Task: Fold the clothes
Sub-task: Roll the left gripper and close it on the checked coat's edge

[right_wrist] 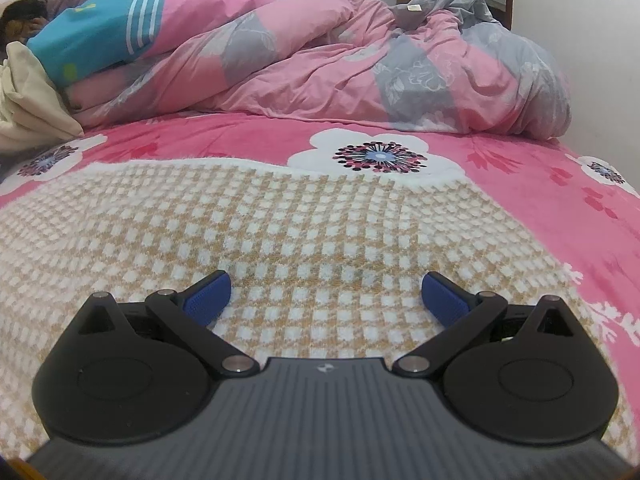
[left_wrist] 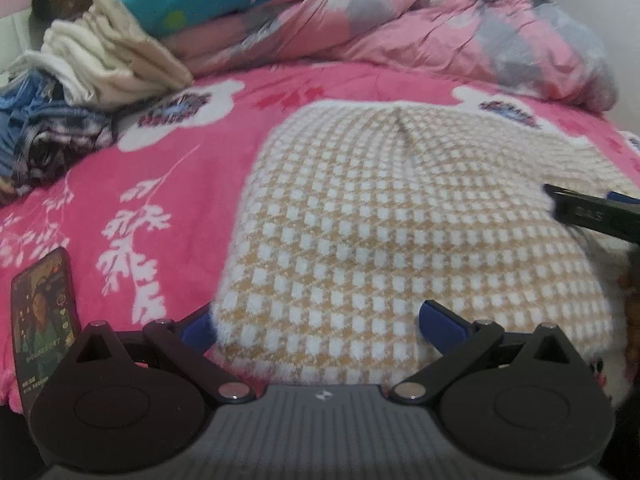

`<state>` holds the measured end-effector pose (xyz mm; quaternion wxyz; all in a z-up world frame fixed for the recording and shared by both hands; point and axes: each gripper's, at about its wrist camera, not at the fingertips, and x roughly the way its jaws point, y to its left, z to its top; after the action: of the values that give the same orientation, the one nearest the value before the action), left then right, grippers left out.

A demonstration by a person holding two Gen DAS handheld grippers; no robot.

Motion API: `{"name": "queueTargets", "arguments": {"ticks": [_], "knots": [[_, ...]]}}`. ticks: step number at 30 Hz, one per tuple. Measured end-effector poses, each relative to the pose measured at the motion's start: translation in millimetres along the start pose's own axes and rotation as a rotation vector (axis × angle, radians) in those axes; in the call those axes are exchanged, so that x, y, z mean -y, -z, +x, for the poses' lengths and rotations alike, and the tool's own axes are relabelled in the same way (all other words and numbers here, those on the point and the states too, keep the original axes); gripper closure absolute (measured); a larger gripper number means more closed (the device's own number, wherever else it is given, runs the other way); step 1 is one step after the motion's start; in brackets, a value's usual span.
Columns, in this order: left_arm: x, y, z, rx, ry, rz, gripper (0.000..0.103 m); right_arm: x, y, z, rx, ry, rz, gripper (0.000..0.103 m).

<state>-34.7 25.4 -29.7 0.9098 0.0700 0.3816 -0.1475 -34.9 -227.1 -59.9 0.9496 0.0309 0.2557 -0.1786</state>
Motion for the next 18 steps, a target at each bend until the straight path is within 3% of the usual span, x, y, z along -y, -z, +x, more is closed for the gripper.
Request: {"name": "queueTargets", "arguments": {"ticks": [10,18], "knots": [[-31.0,40.8,-17.3,0.091,0.243,-0.204,0.000,0.4,-0.2,-0.3,0.002,-0.003,-0.004,0.001],[-42.7,49.4,-10.5,0.163,0.327,-0.274,0.000,-0.5,-0.1,-0.5,0.000,-0.002,-0.006,0.001]]}}
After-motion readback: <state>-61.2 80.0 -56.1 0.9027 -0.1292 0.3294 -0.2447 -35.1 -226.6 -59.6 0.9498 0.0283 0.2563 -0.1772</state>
